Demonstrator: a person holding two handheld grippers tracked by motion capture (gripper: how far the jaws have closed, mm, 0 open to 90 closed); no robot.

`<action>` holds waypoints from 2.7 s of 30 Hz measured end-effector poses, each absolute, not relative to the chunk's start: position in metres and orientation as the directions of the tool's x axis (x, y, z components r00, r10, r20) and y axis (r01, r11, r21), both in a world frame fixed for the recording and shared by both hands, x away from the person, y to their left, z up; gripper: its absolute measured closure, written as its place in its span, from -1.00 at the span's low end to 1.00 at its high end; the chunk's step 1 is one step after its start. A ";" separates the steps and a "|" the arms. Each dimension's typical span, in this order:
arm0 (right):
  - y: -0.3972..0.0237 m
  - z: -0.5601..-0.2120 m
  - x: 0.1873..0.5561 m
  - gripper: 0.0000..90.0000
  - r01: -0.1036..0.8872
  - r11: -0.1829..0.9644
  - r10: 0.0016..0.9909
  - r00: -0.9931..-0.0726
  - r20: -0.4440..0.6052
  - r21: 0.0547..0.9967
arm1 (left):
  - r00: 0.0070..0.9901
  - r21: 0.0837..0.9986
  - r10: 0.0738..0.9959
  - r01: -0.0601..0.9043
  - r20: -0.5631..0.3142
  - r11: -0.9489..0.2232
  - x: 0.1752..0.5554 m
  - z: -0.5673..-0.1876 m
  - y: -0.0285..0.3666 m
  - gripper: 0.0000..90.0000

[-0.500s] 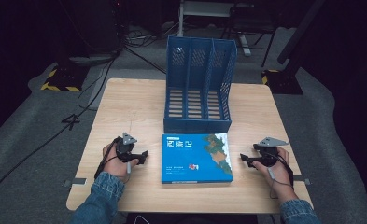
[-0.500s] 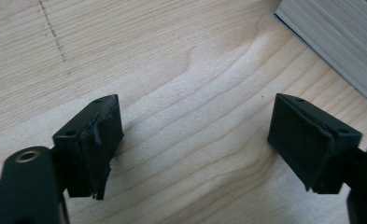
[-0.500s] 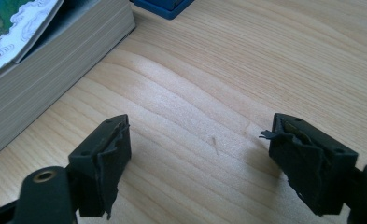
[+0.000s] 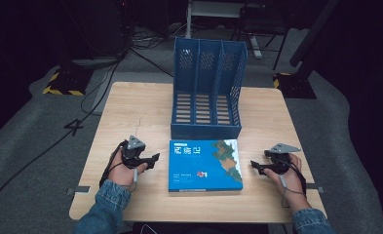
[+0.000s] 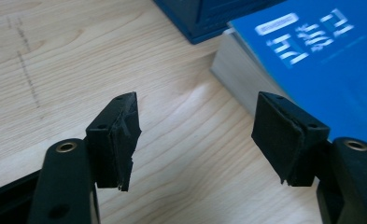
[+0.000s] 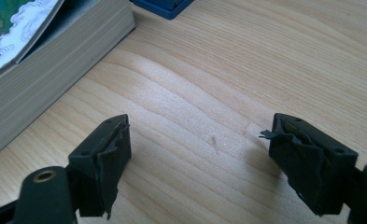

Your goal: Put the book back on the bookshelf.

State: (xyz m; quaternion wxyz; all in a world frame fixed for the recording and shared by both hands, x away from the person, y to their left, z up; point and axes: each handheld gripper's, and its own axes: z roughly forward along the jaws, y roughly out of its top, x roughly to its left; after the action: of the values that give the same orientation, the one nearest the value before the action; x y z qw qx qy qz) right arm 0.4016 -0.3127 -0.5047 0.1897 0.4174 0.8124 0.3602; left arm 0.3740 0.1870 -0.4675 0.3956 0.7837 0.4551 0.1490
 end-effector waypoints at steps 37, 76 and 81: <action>-0.235 -0.477 0.352 -0.70 0.463 0.605 0.549 -0.832 0.081 0.648 | 0.566 0.709 0.763 0.674 -0.312 -0.210 0.376 -0.491 0.130 -0.32; -0.238 -0.483 0.345 -0.66 0.449 0.638 0.549 -0.835 0.040 0.625 | 0.648 0.714 0.658 0.660 -0.384 -0.234 0.359 -0.458 0.139 0.87; -0.240 -0.472 0.339 -0.65 0.427 0.624 0.576 -0.817 -0.016 0.655 | 0.651 0.707 0.649 0.666 -0.394 -0.238 0.359 -0.449 0.137 0.87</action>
State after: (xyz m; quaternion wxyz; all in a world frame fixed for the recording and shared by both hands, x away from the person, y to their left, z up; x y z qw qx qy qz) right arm 0.3388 -0.2404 -0.4717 0.1130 0.2806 0.8939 0.3307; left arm 0.3585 0.1366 -0.4494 0.4543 0.7867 0.4178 -0.0092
